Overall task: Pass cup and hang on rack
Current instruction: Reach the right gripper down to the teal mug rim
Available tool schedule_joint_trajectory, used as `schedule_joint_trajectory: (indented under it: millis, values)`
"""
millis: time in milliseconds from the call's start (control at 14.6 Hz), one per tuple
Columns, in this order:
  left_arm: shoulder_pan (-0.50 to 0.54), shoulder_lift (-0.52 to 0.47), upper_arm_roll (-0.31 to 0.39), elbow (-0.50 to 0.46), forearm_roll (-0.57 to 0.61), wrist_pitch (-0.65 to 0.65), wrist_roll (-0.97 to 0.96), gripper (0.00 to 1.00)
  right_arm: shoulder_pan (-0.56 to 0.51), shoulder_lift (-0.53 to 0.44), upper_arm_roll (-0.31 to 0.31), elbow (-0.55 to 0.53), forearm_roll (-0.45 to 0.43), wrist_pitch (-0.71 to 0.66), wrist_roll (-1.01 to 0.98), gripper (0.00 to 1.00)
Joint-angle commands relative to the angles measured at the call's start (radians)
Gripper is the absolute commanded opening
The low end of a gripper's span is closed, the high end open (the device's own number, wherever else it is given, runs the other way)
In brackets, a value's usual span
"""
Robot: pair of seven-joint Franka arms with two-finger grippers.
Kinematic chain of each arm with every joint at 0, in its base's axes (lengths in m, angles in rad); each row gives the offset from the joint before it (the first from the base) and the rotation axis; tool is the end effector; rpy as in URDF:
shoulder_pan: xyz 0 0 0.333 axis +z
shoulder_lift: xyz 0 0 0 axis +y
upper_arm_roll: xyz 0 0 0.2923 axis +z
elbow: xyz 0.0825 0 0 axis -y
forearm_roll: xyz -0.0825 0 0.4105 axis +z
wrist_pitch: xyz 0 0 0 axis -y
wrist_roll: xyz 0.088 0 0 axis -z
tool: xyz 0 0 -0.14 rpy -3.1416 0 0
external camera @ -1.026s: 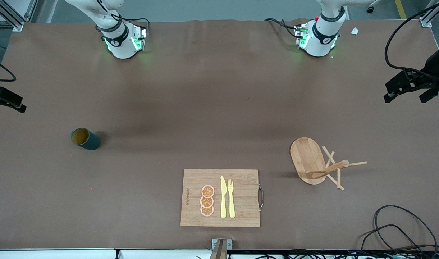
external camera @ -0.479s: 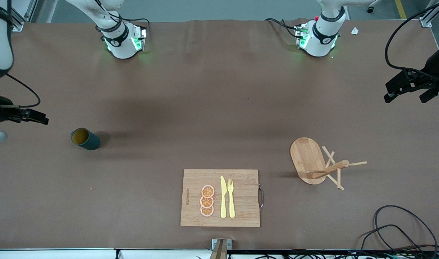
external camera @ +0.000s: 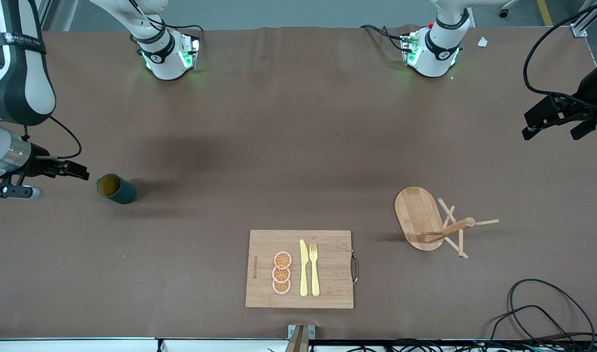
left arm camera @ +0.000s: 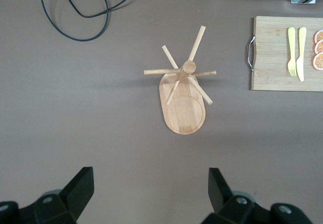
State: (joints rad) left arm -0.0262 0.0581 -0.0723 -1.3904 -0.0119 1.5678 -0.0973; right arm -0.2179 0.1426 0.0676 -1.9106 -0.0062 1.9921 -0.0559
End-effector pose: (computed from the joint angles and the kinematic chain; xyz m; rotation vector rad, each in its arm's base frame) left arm 0.5977 -0.0594 0.6236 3.1086 -0.0024 0.1826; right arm 0.5974 -0.0916 0.3483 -3.1266 0.1441 0.0940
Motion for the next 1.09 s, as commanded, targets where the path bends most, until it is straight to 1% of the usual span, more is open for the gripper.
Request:
schedule_joint_trajectory:
  millis: [0, 342, 547, 753, 1026]
  values:
    - [0.002, -0.011, 0.005, 0.001, -0.016, -0.005, 0.013, 1.0, -0.006, -0.04, 0.009, -0.103, 0.035, 0.068, 0.002, 1.0]
    - [0.002, -0.011, 0.005, 0.001, -0.016, -0.005, 0.011, 1.0, 0.0, -0.038, 0.009, -0.2, 0.045, 0.192, 0.018, 1.0]
    - [0.002, -0.011, 0.005, 0.001, -0.016, -0.005, 0.011, 1.0, 0.002, -0.026, 0.011, -0.212, 0.049, 0.243, 0.022, 1.0]
    - [0.002, -0.011, 0.005, 0.001, -0.016, -0.005, 0.008, 1.0, 0.041, -0.017, 0.011, -0.228, 0.054, 0.27, 0.096, 1.0]
    - [0.002, -0.011, 0.005, 0.001, -0.016, -0.005, 0.007, 1.0, 0.04, 0.015, 0.011, -0.306, 0.055, 0.43, 0.097, 1.0]
